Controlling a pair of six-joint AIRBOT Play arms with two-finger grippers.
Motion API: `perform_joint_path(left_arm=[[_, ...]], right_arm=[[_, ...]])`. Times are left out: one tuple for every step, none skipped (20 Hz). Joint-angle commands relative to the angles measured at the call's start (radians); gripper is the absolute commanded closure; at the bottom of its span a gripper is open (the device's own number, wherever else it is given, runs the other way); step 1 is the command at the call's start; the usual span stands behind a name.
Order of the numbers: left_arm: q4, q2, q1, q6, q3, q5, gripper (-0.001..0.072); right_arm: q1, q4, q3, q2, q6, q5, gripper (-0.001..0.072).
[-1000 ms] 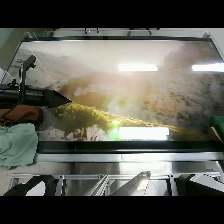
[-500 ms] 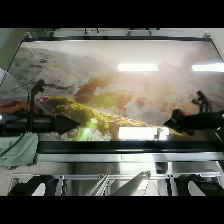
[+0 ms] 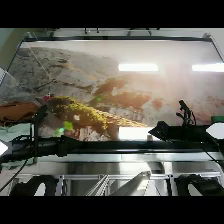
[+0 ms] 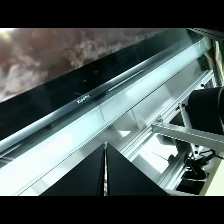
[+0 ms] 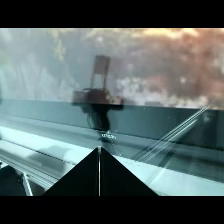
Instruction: Fold the shirts.
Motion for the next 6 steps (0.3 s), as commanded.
perform_joint_path(left_arm=[[0.002,0.074,-0.001,-0.002,-0.011,0.026,0.0701],[0.002,0.094,-0.001,-0.002,-0.011,0.026,0.0701],[0.002,0.116,-0.001,-0.002,-0.011,0.027,0.0701],[0.002,0.133,-0.001,-0.003,-0.011,0.026,0.0701],[0.002,0.148,-0.001,-0.011,-0.011,0.026,0.0701],[0.002,0.159,-0.001,-0.023,-0.011,0.026,0.0701]], right_arm=[[0.008,0.002,-0.006,-0.001,-0.119,-0.031,0.0696],[0.007,0.003,-0.006,0.0,-0.13,-0.032,0.0696],[0.008,0.003,-0.006,0.0,-0.13,-0.032,0.0696],[0.007,0.003,-0.006,0.0,-0.13,-0.032,0.0696],[0.007,0.003,-0.006,0.0,-0.13,-0.032,0.0696],[0.007,0.003,-0.006,0.0,-0.131,-0.032,0.0696]])
